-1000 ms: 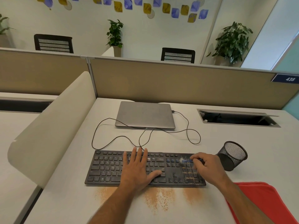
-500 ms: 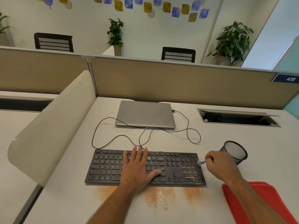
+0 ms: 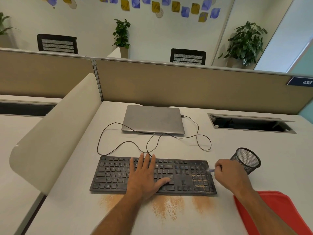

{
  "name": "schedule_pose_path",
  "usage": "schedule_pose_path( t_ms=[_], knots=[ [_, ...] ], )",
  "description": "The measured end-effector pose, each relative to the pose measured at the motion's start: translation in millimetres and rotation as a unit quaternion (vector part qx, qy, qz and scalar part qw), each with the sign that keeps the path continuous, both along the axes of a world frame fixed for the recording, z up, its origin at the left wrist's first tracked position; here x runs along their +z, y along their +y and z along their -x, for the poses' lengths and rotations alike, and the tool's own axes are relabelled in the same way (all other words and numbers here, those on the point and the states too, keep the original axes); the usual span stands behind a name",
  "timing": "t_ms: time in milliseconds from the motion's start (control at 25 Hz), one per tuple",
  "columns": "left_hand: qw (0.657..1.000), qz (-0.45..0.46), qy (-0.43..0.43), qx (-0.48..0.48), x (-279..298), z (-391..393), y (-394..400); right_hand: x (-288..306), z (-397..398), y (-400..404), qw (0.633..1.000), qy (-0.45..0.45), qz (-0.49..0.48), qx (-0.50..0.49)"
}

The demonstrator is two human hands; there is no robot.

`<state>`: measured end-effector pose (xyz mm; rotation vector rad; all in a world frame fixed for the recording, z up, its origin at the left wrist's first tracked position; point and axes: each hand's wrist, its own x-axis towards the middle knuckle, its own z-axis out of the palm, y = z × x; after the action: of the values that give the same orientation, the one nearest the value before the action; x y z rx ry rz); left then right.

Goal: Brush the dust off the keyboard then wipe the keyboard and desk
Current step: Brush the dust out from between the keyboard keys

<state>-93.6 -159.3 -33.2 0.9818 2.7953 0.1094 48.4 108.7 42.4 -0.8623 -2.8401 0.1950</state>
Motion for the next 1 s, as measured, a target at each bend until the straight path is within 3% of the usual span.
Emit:
schedule_pose_path(
  t_ms=[80,200,280,360,520,600,680,760,800,880,1000],
  knots=[
    [1.0,0.001,0.0,0.0,-1,0,0,3,-3,4,0.999,0.026,0.004,-0.02],
    [1.0,0.004,0.002,-0.001,0,0,0,7,5,-12,0.982,0.087,0.161,0.041],
    [1.0,0.005,0.002,0.0,0,0,-1,4,10,-25,0.969,0.059,0.223,0.094],
    [1.0,0.006,-0.001,0.001,1,0,0,0,11,-26,0.981,0.021,0.17,0.095],
    [1.0,0.002,0.002,0.002,0,0,-1,6,8,-6,0.999,-0.023,-0.023,-0.041],
    [1.0,0.003,0.002,0.003,0,0,0,8,9,-3,0.999,0.009,-0.012,-0.036],
    [1.0,0.004,0.003,0.003,0,0,0,9,15,-11,0.992,0.065,0.103,0.031],
    [1.0,0.006,0.003,0.003,-1,0,0,10,21,-22,0.971,0.059,0.216,0.085],
    [1.0,0.008,0.004,0.004,-1,1,0,9,23,-27,0.968,0.036,0.225,0.105],
    [1.0,0.01,0.004,0.004,-1,1,0,4,25,-24,0.981,-0.003,0.166,0.097],
    [1.0,0.009,0.003,0.002,0,0,0,10,22,-10,0.998,-0.056,0.02,-0.01]
  ],
)
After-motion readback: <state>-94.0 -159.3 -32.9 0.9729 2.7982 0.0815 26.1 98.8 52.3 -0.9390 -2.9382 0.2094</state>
